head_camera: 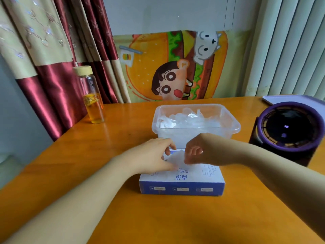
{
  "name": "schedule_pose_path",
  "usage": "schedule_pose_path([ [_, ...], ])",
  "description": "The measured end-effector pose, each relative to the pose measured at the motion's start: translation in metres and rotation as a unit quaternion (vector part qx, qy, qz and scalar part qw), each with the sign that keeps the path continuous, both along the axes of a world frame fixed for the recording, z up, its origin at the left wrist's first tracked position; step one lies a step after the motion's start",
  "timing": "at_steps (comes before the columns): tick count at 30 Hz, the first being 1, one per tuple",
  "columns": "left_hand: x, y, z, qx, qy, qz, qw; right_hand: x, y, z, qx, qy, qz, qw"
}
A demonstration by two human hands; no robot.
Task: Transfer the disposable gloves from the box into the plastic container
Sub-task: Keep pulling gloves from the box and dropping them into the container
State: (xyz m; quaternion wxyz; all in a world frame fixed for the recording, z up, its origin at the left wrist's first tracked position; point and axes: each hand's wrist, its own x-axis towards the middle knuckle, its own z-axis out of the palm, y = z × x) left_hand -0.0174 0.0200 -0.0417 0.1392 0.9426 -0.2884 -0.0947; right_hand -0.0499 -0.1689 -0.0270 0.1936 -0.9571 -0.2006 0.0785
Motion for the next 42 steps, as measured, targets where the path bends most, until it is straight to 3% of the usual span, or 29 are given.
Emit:
schedule_pose_path([
  [4,-0.001,-0.005,-0.003,-0.047,-0.003,0.011,0.999,-0.002,-0.001,-0.011,0.102,0.020,-0.023,0.994],
  [10,0.009,-0.008,-0.018,-0.080,-0.010,0.040,0.996,-0.003,-0.003,-0.043,0.184,0.047,-0.084,0.978],
  [14,0.014,-0.008,-0.023,-0.125,0.002,0.054,0.991,-0.003,-0.001,-0.055,0.227,0.022,-0.071,0.971],
  [17,0.017,-0.004,-0.022,-0.203,0.036,0.078,0.975,-0.002,0.000,-0.062,0.231,-0.002,-0.077,0.970],
  [24,0.008,-0.006,-0.014,-0.334,0.130,0.127,0.925,-0.001,0.000,-0.055,0.306,0.074,-0.078,0.946],
  [30,-0.003,-0.008,-0.007,-0.372,0.087,0.116,0.917,0.002,0.003,-0.063,0.245,0.033,-0.082,0.966],
  [34,-0.005,-0.009,-0.006,-0.391,0.054,0.109,0.912,0.001,0.009,-0.069,0.157,-0.014,-0.082,0.984],
  [39,-0.008,-0.011,-0.008,-0.408,0.061,0.122,0.903,0.006,0.011,-0.063,0.216,-0.001,-0.117,0.969],
  [42,-0.009,-0.013,-0.005,-0.397,0.040,0.105,0.911,0.015,0.017,-0.061,0.190,-0.012,-0.181,0.965],
])
